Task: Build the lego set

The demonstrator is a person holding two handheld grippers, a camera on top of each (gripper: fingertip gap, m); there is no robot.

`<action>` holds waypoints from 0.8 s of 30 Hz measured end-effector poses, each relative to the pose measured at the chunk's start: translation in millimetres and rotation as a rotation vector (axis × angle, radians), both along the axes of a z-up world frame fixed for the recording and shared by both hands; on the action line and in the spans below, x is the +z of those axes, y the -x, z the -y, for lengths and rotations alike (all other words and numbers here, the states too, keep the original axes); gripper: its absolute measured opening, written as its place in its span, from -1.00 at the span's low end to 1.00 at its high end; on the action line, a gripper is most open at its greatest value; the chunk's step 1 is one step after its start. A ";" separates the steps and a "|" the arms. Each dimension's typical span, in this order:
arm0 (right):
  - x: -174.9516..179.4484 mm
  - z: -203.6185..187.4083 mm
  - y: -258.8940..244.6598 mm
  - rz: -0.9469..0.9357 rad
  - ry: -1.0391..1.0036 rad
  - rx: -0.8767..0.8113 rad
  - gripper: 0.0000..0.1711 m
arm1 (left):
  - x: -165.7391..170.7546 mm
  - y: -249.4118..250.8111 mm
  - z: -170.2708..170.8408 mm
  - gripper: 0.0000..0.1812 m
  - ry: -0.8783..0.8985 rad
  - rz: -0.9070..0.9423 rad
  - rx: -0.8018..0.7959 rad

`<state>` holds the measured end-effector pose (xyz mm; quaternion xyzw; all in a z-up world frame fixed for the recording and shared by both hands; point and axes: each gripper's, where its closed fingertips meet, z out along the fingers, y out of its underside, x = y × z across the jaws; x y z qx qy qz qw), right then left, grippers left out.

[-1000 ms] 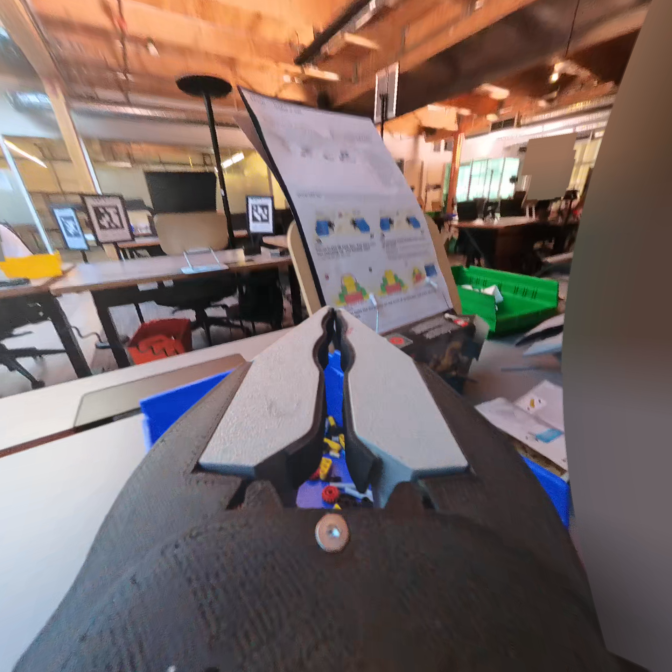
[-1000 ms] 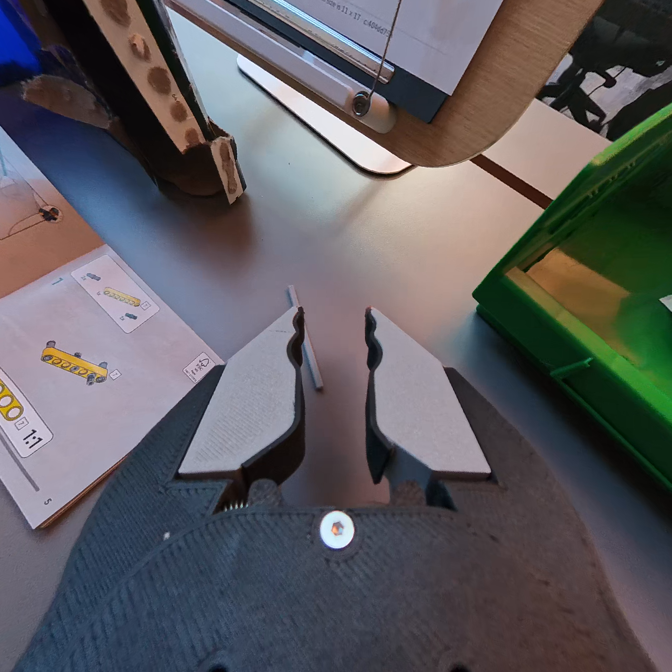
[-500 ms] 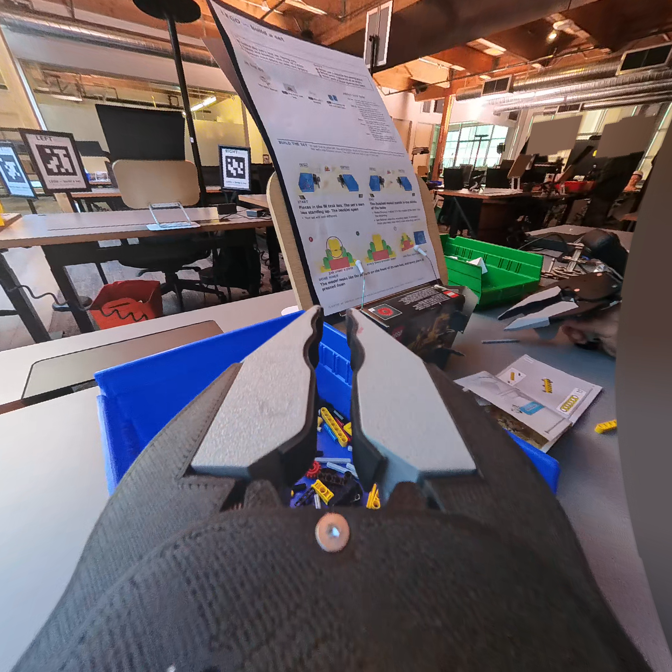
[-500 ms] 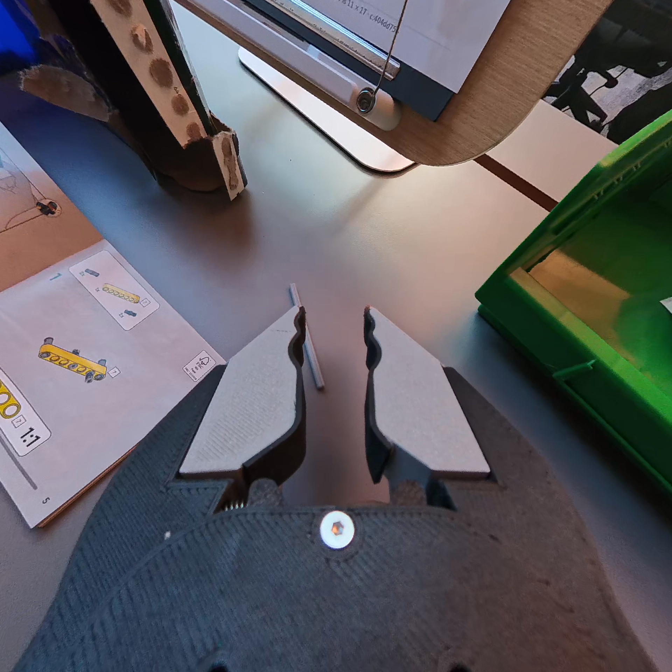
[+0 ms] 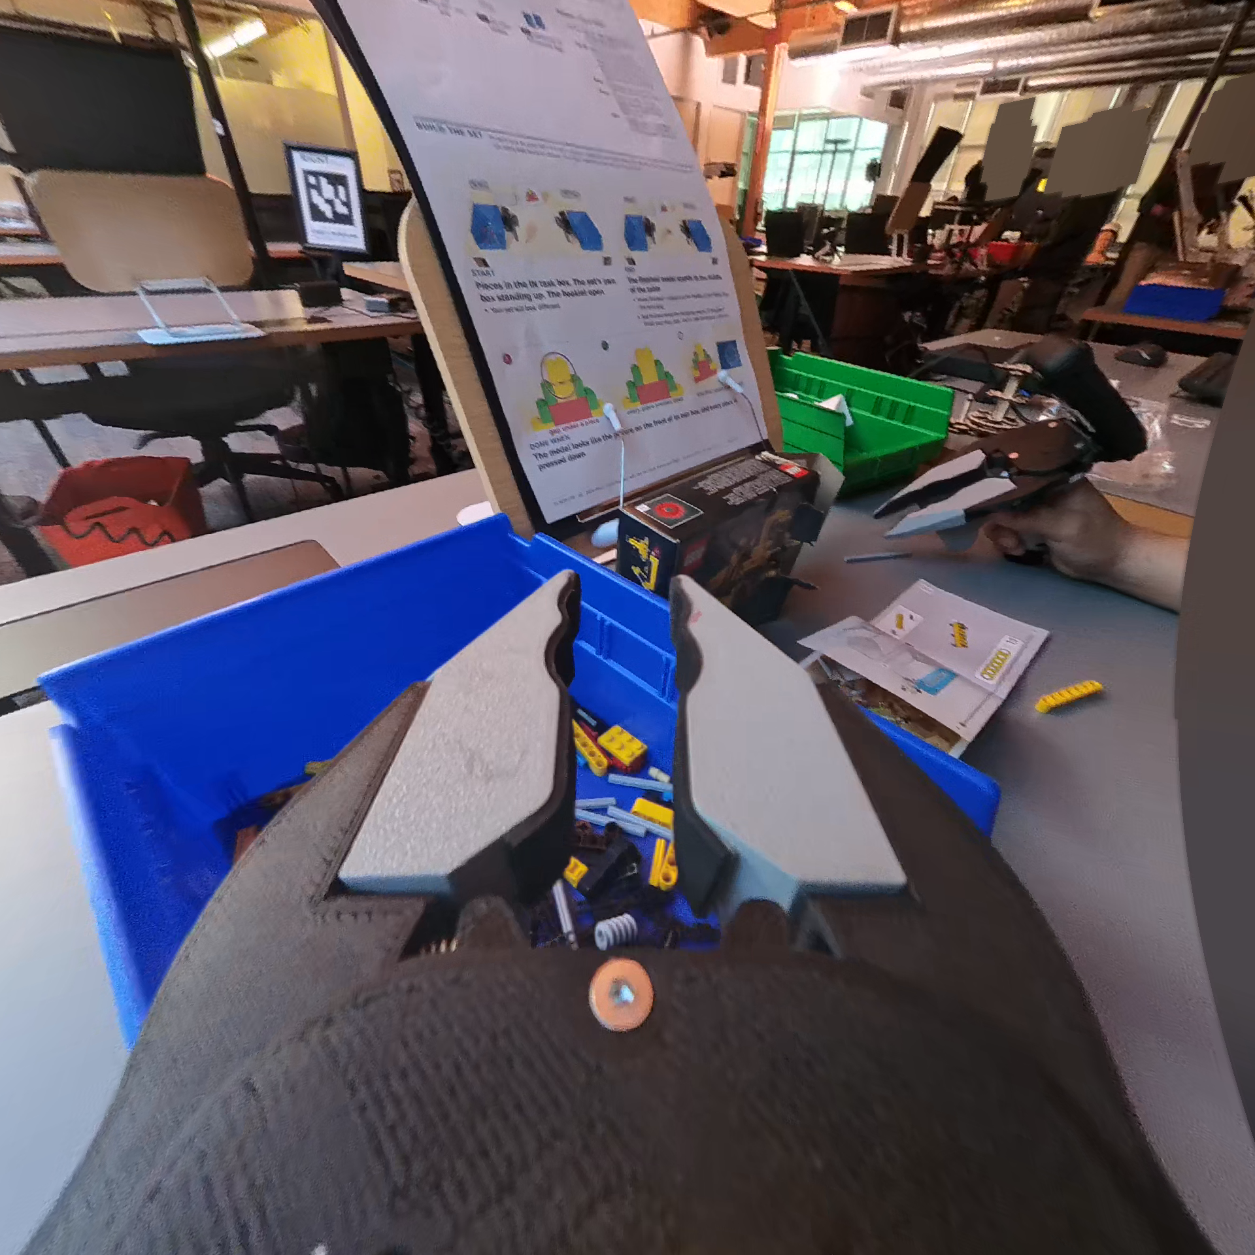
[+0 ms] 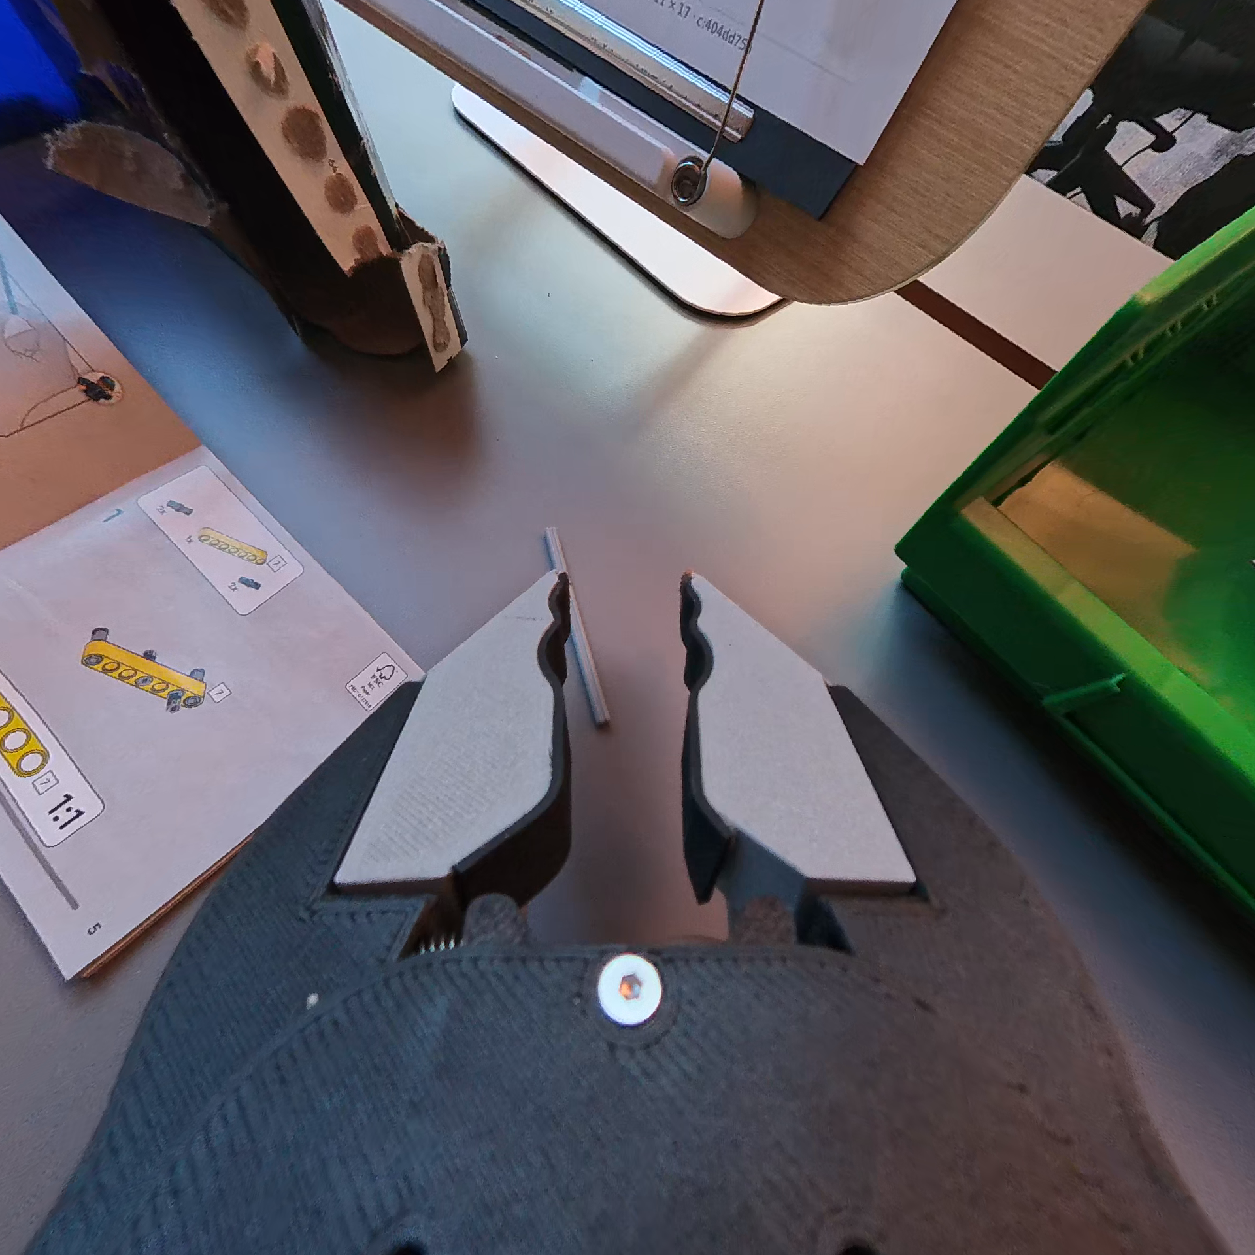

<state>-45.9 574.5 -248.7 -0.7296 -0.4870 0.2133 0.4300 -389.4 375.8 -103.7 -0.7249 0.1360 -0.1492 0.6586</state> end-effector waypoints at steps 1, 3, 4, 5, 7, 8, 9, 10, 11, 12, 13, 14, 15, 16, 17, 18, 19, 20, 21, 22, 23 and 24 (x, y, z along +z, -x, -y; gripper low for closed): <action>-0.2 -0.1 0.0 0.001 0.000 0.000 -0.66 | -2.2 -2.2 -0.4 -0.74 0.009 0.000 -0.011; -0.4 -0.1 0.1 0.004 -0.002 -0.001 -0.66 | -6.4 -4.1 -1.8 -0.74 0.023 -0.003 -0.018; -0.3 -0.1 0.1 0.005 -0.003 -0.001 -0.66 | -7.2 -4.0 -2.2 -0.73 0.026 -0.002 -0.017; -0.3 -0.1 0.1 0.005 -0.005 -0.001 -0.66 | -6.4 -3.2 -2.2 -0.74 0.022 0.002 -0.014; -0.3 0.0 0.0 0.006 -0.006 -0.001 -0.66 | 0.3 0.9 -1.4 -0.74 -0.006 0.021 0.006; -0.3 -0.1 0.0 0.007 -0.007 -0.001 -0.66 | 5.4 4.6 -0.6 -0.75 -0.027 0.028 0.026; -0.4 -0.1 0.1 0.008 -0.008 -0.002 -0.66 | 11.2 9.7 0.4 -0.79 -0.054 0.030 0.054; -0.6 -0.1 0.1 0.009 -0.008 -0.002 -0.66 | 16.0 13.9 1.9 -0.82 -0.079 0.022 0.078; -0.8 -0.2 0.1 0.011 -0.009 -0.002 -0.66 | 18.5 16.3 3.2 -0.84 -0.092 0.004 0.091; -1.0 -0.2 0.2 0.013 -0.009 -0.002 -0.66 | 18.1 17.7 3.6 -0.82 -0.087 -0.018 0.100; -1.3 -0.2 0.2 0.015 -0.009 -0.002 -0.66 | 16.4 17.4 3.2 -0.78 -0.076 -0.033 0.101; -1.6 -0.2 0.2 0.017 -0.009 -0.002 -0.66 | 13.9 15.4 3.0 -0.77 -0.066 -0.047 0.094; -1.9 -0.2 0.3 0.020 -0.009 -0.002 -0.66 | 11.2 13.5 2.1 -0.77 -0.059 -0.059 0.089; -2.3 -0.1 0.4 0.023 -0.009 -0.002 -0.66 | 7.3 11.9 0.7 -0.76 -0.046 -0.072 0.087; -2.6 -0.1 0.4 0.025 -0.010 -0.001 -0.66 | 2.5 9.9 -1.1 -0.76 -0.028 -0.084 0.083; -3.1 -0.1 0.5 0.029 -0.010 -0.001 -0.66 | -2.7 7.6 -2.7 -0.76 -0.005 -0.096 0.075; -3.5 0.1 0.7 0.032 -0.010 0.001 -0.66 | -7.4 5.0 -3.9 -0.76 0.013 -0.106 0.066; -4.1 0.3 0.9 0.035 -0.008 0.003 -0.66 | -11.2 2.8 -5.2 -0.75 0.025 -0.117 0.059; -4.8 0.3 1.1 0.038 -0.005 0.004 -0.66 | -15.2 1.1 -6.4 -0.75 0.039 -0.126 0.054; -5.4 0.3 1.1 0.041 -0.001 0.004 -0.66 | -19.1 -1.1 -7.4 -0.75 0.054 -0.134 0.046; -5.8 0.1 1.0 0.043 0.000 0.003 -0.66 | -23.0 -3.3 -8.2 -0.75 0.069 -0.140 0.037; -5.8 -0.1 0.9 0.044 -0.002 0.001 -0.67 | -26.5 -5.3 -9.0 -0.75 0.084 -0.144 0.030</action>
